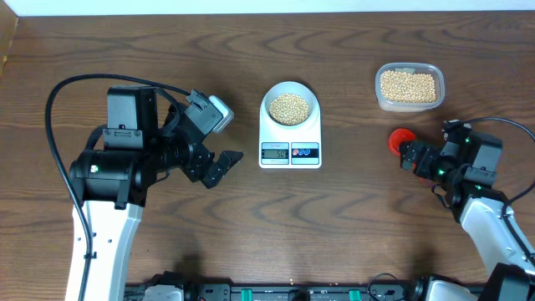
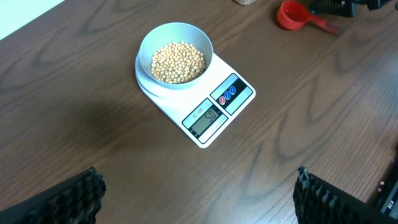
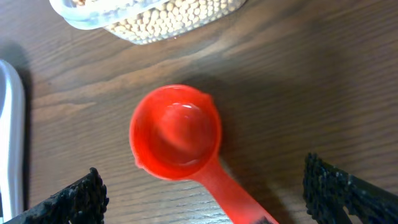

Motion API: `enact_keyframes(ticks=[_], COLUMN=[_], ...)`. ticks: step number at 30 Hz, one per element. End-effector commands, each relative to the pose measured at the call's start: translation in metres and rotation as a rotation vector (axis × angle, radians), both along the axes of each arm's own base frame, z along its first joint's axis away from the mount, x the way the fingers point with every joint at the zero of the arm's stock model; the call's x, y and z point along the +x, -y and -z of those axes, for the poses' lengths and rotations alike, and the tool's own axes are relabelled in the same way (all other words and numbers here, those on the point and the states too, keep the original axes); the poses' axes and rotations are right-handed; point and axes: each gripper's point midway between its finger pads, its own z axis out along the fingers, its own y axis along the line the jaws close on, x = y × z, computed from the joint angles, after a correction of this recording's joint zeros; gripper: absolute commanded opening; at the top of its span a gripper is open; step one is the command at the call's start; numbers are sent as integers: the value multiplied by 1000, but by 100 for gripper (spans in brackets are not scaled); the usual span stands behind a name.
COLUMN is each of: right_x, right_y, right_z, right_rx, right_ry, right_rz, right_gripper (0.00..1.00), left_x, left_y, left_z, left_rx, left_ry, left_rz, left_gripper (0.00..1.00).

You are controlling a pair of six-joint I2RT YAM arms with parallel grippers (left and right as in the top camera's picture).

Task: Scoop item into bowl and weigh 50g on scale
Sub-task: 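Set the red scoop on the table and open the right gripper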

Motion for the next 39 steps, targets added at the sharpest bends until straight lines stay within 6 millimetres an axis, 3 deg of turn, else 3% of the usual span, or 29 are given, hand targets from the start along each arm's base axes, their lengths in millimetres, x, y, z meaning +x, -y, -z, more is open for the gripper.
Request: enact_keyframes(ticks=[1, 3, 5, 9, 12, 13, 14, 19, 26, 33, 36, 39], right_x=[11, 16, 18, 24, 34, 38, 38, 31, 25, 2, -7, -8], right_y=[-16, -24, -18, -28, -28, -28, -28, -13, -13, -15, -15, -16], right_z=[-19, -25, -23, -45, -90, -125, -147, -211, -276, -351, -368, -371], right_rx=[-24, -114, -216, -213, -232, -261, -292, -373, -395, -420, -454, -468], right_ry=[54, 81, 73, 146, 312, 435, 511, 714, 962, 1279, 1357, 1369], right_rz=[-64, -117, -102, -128, -116, -113, -116, -11, 31, 85, 94, 90], right_gripper=[99, 99, 99, 99, 99, 99, 99, 99, 99, 99, 99, 99], left_x=[1, 1, 1, 1, 1, 1, 1, 1, 1, 1, 1, 1], left_y=[1, 1, 1, 1, 1, 1, 1, 1, 1, 1, 1, 1], left_z=[-13, -13, -13, -13, -13, -13, -13, -13, -13, -13, -13, -13], left_rx=[-21, -21, -21, -21, -21, -21, -21, -21, -21, -21, -21, -21], left_ry=[29, 29, 29, 29, 29, 29, 29, 29, 29, 29, 29, 29], left_rz=[3, 3, 3, 3, 3, 3, 3, 3, 3, 3, 3, 3], left_gripper=[99, 99, 99, 99, 99, 99, 99, 99, 99, 99, 99, 99])
